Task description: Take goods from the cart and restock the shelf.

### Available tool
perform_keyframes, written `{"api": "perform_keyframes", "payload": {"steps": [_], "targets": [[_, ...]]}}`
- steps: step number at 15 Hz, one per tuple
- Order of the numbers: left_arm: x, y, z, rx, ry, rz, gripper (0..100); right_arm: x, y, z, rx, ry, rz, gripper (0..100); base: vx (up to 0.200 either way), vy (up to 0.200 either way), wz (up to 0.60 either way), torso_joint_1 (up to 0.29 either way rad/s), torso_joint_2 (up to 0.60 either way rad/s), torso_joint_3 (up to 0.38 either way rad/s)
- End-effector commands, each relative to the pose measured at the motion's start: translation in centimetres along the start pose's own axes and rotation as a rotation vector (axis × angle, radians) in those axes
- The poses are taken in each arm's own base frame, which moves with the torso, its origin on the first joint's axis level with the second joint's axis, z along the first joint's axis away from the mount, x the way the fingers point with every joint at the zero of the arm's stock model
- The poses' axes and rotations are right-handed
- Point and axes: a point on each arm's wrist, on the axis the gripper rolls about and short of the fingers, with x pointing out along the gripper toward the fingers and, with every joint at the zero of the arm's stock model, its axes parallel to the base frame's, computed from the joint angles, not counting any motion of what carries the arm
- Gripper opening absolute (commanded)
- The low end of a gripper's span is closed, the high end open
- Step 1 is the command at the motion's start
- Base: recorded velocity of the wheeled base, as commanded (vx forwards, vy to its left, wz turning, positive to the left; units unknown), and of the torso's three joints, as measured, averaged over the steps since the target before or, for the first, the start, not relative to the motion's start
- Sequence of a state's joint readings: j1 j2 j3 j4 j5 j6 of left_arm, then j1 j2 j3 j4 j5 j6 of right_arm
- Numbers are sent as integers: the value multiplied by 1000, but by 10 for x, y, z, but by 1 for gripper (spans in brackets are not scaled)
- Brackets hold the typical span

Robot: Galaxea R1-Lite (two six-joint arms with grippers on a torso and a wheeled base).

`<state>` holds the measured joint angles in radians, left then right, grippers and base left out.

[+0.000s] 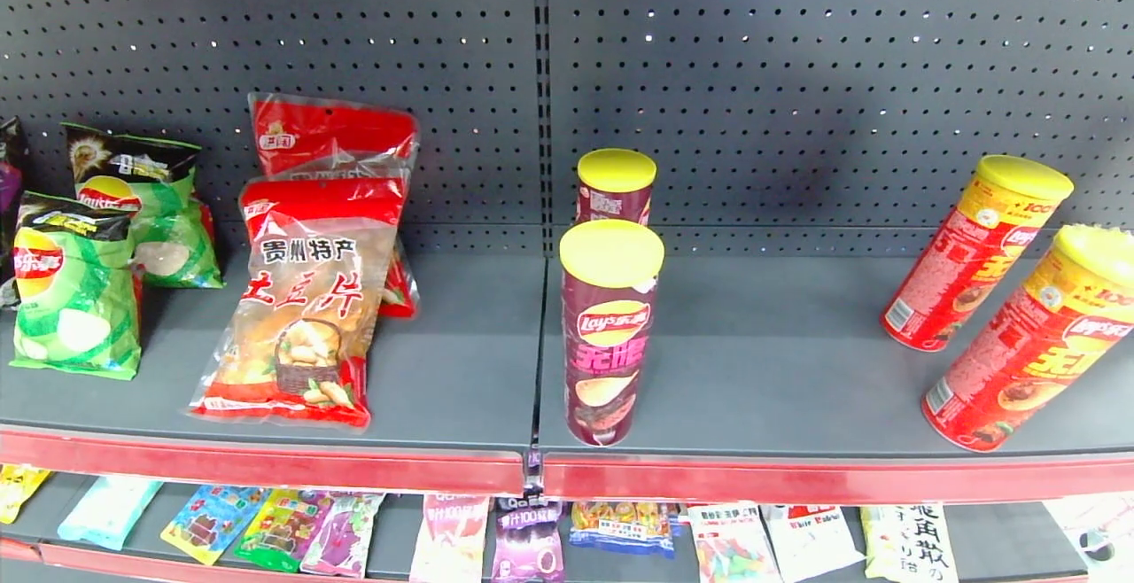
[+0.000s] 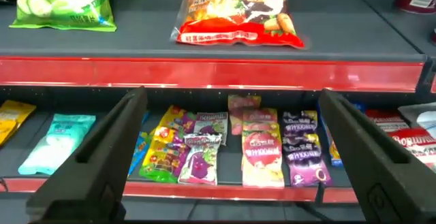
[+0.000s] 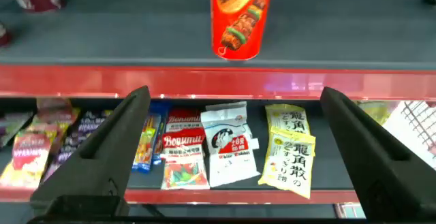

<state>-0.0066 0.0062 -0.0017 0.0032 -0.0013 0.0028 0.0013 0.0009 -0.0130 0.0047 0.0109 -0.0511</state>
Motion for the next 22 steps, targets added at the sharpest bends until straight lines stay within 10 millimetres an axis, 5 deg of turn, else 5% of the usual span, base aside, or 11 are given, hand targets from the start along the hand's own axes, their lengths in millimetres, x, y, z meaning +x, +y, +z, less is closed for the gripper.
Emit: {"api": "perform_keyframes", "payload": {"steps": [1, 8, 14, 22], "targets": [[0, 0, 0, 0, -6, 2, 100, 1, 0, -3, 18, 19, 15, 100, 0, 0, 0, 0, 0, 0], [0, 0, 0, 0, -6, 3, 100, 1, 0, -4, 53, 13, 10, 100, 0, 0, 0, 0, 0, 0], [0, 0, 0, 0, -6, 3, 100, 1, 0, -4, 53, 13, 10, 100, -200, 0, 0, 5, 4, 2], [0, 0, 0, 2, -6, 3, 100, 1, 0, -4, 53, 13, 11, 100, 0, 0, -225, -1, 0, 2]]}}
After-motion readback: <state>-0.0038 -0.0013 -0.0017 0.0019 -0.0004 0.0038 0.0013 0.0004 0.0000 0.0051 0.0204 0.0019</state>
